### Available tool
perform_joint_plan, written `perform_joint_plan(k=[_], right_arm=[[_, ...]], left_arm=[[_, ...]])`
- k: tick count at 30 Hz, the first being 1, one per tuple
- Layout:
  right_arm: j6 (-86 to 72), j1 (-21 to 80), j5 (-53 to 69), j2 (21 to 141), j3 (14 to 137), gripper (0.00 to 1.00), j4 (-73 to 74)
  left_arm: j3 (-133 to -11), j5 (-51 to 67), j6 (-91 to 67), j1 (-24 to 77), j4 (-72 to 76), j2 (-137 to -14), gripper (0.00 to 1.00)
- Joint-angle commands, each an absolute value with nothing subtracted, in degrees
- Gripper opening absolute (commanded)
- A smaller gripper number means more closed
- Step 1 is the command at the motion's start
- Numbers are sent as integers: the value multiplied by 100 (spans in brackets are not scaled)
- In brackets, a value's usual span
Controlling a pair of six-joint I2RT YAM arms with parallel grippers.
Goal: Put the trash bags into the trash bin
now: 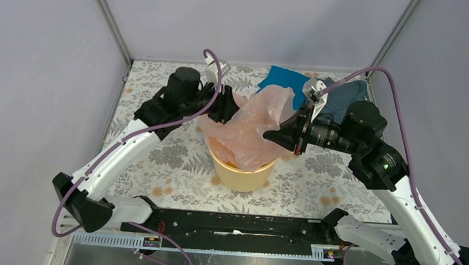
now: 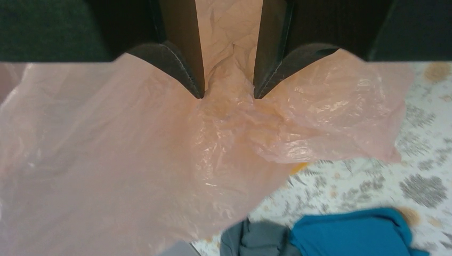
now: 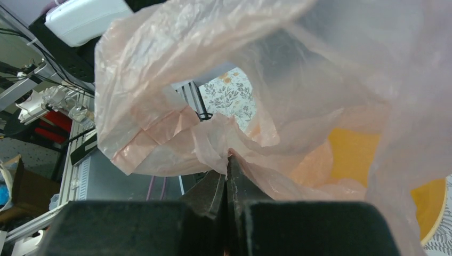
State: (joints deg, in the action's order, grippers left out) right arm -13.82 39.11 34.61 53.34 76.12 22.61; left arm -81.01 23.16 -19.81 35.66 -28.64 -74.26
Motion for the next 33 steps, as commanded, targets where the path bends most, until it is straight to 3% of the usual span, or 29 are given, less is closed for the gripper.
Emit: perform_joint_plan(k=[1, 9, 15, 24, 33], right_arm=[[-1547, 3939, 3278, 5378, 7480, 0, 1748], [-2143, 3942, 2023, 5332, 7066, 0, 1234], [-2343, 3940, 1563, 5027, 6771, 0, 1225], [-2219, 3943, 1807, 4964, 6714, 0, 1322], [-2132, 3940, 1828, 5007, 6713, 0, 1354]], left_arm=[[-7449, 2247, -2217, 3938, -2576, -7118, 43], [-7371, 1078, -2497, 4636, -2443, -7783, 41], [-7192, 994, -2703, 4807, -2255, -7900, 41], [-8098, 469, -2302, 4777, -3043, -7162, 79], [-8272, -959, -1931, 4619, -4071, -6219, 97]])
